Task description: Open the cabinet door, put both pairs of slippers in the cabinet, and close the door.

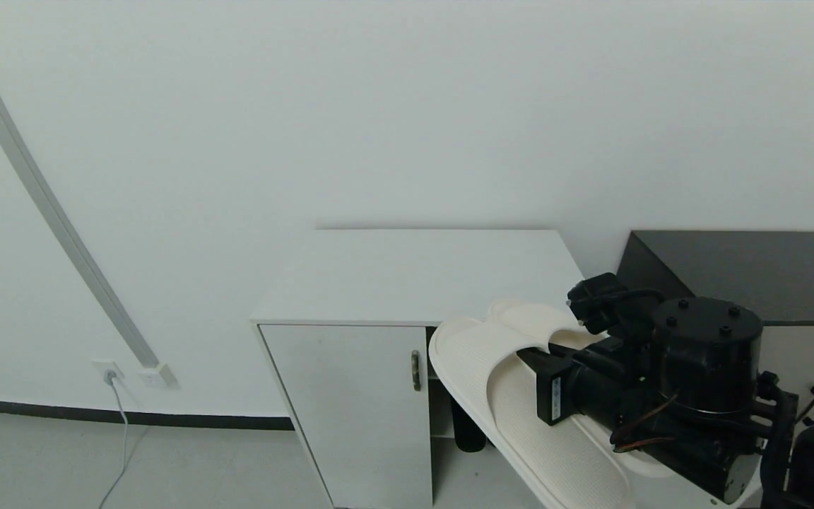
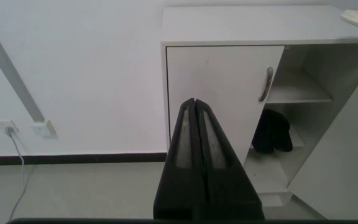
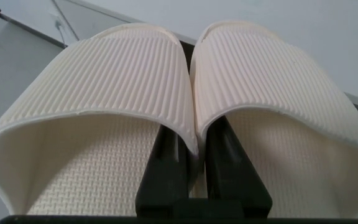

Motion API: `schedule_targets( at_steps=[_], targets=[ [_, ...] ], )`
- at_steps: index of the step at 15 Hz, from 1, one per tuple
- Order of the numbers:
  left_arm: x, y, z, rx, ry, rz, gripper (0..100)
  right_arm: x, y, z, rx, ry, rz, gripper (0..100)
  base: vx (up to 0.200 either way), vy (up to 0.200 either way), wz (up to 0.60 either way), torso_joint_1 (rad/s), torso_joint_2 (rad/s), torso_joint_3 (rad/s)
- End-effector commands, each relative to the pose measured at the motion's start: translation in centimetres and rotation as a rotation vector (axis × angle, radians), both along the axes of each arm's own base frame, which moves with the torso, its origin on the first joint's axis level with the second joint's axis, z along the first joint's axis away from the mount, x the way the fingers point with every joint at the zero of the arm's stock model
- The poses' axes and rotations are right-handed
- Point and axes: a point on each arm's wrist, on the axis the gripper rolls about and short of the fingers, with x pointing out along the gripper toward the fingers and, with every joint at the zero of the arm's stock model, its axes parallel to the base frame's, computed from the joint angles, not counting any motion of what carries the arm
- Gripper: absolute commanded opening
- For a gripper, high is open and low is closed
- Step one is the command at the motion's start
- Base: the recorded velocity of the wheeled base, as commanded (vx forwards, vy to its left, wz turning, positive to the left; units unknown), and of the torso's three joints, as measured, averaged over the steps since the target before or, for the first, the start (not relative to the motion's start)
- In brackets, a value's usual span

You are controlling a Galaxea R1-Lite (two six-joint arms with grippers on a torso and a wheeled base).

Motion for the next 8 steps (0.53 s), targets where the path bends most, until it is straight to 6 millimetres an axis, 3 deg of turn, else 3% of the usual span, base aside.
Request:
schedule_targets(
  at_steps=[1, 8],
  targets=[
    [0.01, 0.0, 0.0, 0.0, 0.001, 0.0, 0, -0.27, -0.17, 0.35, -0.003, -0.015, 0.006, 0, 0.0, 0.0, 0.0, 0.0, 0.0, 0.0],
    [0.01, 0.0, 0.0, 0.0, 0.001, 0.0, 0, -1.12, -0.11, -0.26, -0.036, -0.006, 0.037, 0, 0.0, 0.0, 0.0, 0.0, 0.0, 0.0]
  ],
)
